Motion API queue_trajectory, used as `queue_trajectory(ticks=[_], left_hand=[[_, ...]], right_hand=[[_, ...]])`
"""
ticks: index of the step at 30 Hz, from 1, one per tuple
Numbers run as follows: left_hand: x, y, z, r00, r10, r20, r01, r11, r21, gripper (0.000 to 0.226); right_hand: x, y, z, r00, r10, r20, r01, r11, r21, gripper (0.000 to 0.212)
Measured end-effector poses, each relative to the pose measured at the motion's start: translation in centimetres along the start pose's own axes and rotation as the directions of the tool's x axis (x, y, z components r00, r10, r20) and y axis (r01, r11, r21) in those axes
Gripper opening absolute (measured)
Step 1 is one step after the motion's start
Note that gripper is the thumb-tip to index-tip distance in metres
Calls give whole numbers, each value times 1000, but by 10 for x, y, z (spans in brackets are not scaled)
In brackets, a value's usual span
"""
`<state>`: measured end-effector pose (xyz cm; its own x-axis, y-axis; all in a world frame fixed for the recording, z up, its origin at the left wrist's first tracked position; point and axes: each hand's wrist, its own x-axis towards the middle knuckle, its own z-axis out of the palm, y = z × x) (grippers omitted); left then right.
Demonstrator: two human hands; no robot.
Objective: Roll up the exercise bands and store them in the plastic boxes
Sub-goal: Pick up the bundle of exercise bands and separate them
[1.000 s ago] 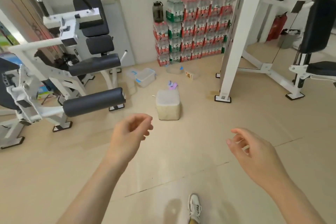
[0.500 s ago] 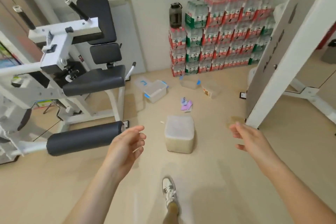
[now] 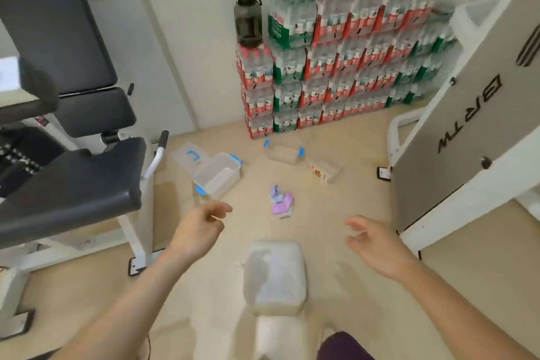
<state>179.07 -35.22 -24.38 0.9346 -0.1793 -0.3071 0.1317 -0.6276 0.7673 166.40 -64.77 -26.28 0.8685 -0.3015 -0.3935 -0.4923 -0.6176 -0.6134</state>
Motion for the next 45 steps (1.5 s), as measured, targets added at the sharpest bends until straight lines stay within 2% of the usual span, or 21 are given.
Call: queue_trajectory(ticks=[3,7,9,12,15,18,22,27,31,35,36,37,38,40,41,43,45], left_hand=[[85,12,25,997,36,74,-55,961,272,40],[192,19,66,986,0,168,-61,930,362,37],[243,19,87,984,-67,164,7,940,342,30],[310,16,117,952,-236,195,196,960,201,25],[372,8,145,923,-335,188,317,941,118,32],[433,-10,173,900,-381,212,376,924,68,19],[517,-60,208,891,-390,230,393,919,38,23],[635,-155,250,888,-318,332,253,941,224,22],[710,-253,303,835,-423,351,355,903,243,23],[752,-328,382,812,-439,384,380,898,221,13],[759,-342,403,811,-416,412,353,909,223,20],[765,-356,423,818,-355,452,255,929,268,35],[771,-370,444,820,-267,506,90,933,348,51],[781,-392,480,787,-119,605,-219,863,455,70],[786,-403,495,764,-103,637,-307,810,499,74],[794,-419,509,749,-127,650,-387,712,586,64],[798,-424,508,758,-81,647,-457,642,616,37]], right_hand=[[85,-3,-5,995,-24,98,39,987,-153,39],[214,5,-12,980,-19,199,63,974,-217,40],[281,12,-15,978,14,208,11,993,-115,35],[366,17,-10,973,74,219,-96,991,91,24],[443,24,11,962,115,248,-155,977,149,23],[511,31,43,945,170,281,-223,960,171,32],[583,50,94,920,294,257,-350,914,204,28],[675,95,178,910,367,193,-394,910,129,29],[742,151,279,867,435,243,-481,858,181,33],[794,212,362,804,490,337,-571,795,206,56],[804,225,378,808,487,332,-565,800,203,62],[813,238,394,815,477,329,-552,812,190,73],[819,252,408,829,450,333,-520,839,159,84],[828,275,428,841,410,353,-457,887,58,93],[831,285,436,845,391,365,-430,902,28,93],[835,293,445,873,323,364,-342,940,-13,91],[834,298,454,901,242,361,-210,970,-125,76]])
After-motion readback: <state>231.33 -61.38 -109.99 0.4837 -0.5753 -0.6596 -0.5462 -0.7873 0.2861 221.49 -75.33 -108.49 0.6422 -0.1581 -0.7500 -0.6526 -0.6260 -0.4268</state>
